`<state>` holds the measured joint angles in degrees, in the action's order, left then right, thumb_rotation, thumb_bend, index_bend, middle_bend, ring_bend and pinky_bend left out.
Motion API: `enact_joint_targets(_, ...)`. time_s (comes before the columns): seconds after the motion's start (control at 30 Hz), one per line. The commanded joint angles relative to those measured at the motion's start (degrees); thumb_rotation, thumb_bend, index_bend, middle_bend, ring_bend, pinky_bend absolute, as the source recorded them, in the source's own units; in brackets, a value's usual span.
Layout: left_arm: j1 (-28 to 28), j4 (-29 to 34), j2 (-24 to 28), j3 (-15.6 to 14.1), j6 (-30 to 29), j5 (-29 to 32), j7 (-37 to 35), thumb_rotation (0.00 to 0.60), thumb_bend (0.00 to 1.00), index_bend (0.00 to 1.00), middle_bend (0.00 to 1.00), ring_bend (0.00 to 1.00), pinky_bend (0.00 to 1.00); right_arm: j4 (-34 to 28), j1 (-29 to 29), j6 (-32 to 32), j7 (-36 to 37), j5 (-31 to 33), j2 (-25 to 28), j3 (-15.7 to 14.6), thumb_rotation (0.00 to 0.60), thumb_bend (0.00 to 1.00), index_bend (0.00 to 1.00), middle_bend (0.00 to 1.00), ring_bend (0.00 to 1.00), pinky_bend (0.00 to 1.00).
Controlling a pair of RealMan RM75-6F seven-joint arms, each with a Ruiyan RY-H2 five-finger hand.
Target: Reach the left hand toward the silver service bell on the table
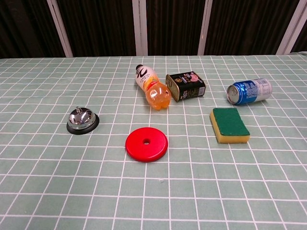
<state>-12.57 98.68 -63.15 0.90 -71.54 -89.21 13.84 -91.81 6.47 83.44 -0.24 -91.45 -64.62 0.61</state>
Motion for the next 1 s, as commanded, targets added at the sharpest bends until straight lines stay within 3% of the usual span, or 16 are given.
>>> enact_joint_targets(0.03, -5.29, 2.85, -1.82, 3.02, 6.54, 3.58, 4.42, 0.600, 0.62, 0.00, 0.00, 0.00, 0.00, -0.09, 0.03, -0.14, 0.21, 0.12, 0.08, 0.01, 0.600, 0.22, 0.00, 0.00, 0.00, 0.00)
enact_joint_targets(0.23, -11.57, 3.96, -4.89, 5.72, 15.28, 11.10, 10.77, 0.600, 0.69, 0.00, 0.00, 0.00, 0.00, -0.19, 0.12, -0.40, 0.64, 0.14, 0.21, -0.04, 0.600, 0.22, 0.00, 0.00, 0.00, 0.00)
enact_joint_targets(0.4, -15.31, 3.30, -8.10, 6.86, 18.98, 17.07, 16.36, 0.600, 0.73, 0.00, 0.00, 0.00, 0.00, -0.23, 0.26, -0.63, 1.09, 0.27, 0.32, 0.04, 0.600, 0.22, 0.00, 0.00, 0.00, 0.00)
enact_joint_targets(0.73, -20.31, 1.53, -13.34, 7.93, 19.89, 26.52, 24.38, 0.600, 0.76, 0.00, 0.00, 0.00, 0.00, -0.32, 0.48, -1.08, 1.72, 0.62, 0.43, 0.17, 0.600, 0.22, 0.00, 0.00, 0.00, 0.00)
enact_joint_targets(1.0, -22.48, 0.54, -15.61, 7.18, 19.99, 29.74, 26.22, 0.600, 0.76, 0.00, 0.00, 0.00, 0.00, -0.42, 0.47, -1.05, 1.93, 0.68, 0.52, 0.19, 0.600, 0.22, 0.00, 0.00, 0.00, 0.00)
